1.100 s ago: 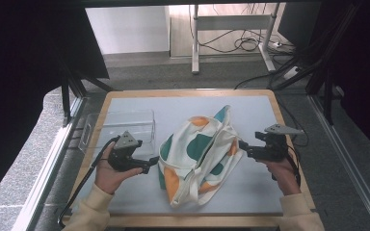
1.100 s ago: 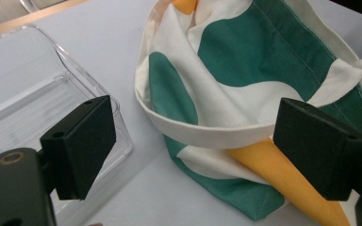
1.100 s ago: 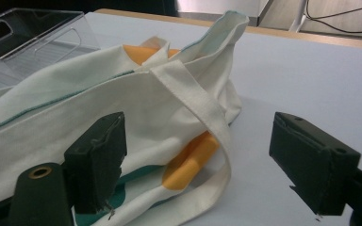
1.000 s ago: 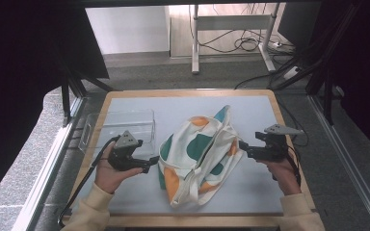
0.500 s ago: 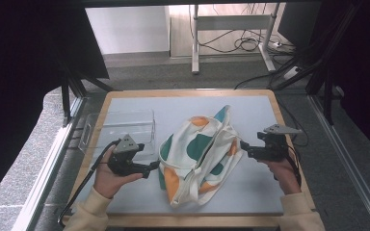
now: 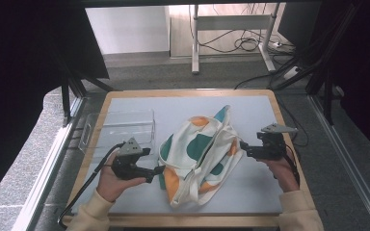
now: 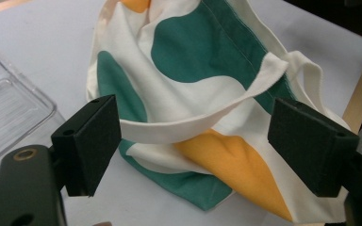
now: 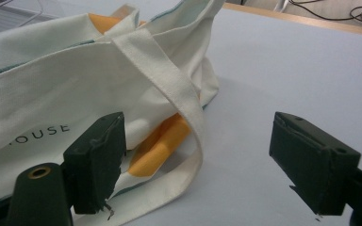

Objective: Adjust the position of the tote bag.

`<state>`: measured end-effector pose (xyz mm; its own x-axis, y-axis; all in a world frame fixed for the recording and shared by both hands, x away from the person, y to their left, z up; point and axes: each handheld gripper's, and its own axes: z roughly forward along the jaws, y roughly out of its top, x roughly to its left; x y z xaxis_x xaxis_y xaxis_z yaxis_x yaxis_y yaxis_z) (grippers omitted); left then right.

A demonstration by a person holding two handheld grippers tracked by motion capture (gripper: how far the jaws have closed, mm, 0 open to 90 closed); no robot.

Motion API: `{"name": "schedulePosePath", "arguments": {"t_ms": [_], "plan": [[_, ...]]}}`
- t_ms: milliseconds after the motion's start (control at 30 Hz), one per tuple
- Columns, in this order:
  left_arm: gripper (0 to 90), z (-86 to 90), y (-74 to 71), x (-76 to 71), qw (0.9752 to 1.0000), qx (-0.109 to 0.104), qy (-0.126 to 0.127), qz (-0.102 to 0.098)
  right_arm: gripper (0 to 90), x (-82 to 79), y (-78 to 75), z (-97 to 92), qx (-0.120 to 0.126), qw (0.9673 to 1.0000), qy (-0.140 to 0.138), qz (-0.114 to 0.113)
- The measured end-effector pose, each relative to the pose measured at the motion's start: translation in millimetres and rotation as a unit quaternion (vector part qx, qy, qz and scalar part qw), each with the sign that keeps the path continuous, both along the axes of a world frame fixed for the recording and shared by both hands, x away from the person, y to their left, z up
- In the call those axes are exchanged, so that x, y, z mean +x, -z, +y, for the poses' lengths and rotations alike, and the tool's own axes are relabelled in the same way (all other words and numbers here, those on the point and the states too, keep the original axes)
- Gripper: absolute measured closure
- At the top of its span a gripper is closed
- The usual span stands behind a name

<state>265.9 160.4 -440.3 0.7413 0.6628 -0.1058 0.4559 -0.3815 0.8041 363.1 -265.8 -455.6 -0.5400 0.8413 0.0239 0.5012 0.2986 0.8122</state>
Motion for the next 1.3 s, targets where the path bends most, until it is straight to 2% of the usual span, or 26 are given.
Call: {"name": "schedulePosePath", "arguments": {"t_ms": [167,233,500,800,1033,1300], "plan": [[18.1,-10.4,-3.9,-8.3,0.9998,0.007,0.015,-0.006,19.5,-0.5,-0.6,-0.2,0.000,1.0000,0.000,-0.001],[18.3,-13.9,-3.5,-9.6,0.9996,-0.006,0.026,0.002,19.5,-0.1,-0.6,-0.8,0.000,1.0000,0.002,-0.001],[18.4,-21.9,1.9,-11.6,0.9993,0.005,0.036,0.011,19.5,0.6,-0.6,-0.7,-0.001,1.0000,0.003,-0.002],[18.4,-29.6,4.3,-14.9,0.9985,0.001,0.052,0.018,19.5,1.3,0.5,0.0,-0.004,1.0000,0.006,0.000],[18.4,-39.8,4.4,-22.6,0.9968,0.001,0.076,0.024,19.6,3.0,1.7,1.7,-0.005,1.0000,0.007,0.002],[18.3,-54.4,10.7,-28.6,0.9942,0.012,0.100,0.036,19.5,4.3,3.0,3.6,-0.010,0.9999,0.006,0.004]]}}
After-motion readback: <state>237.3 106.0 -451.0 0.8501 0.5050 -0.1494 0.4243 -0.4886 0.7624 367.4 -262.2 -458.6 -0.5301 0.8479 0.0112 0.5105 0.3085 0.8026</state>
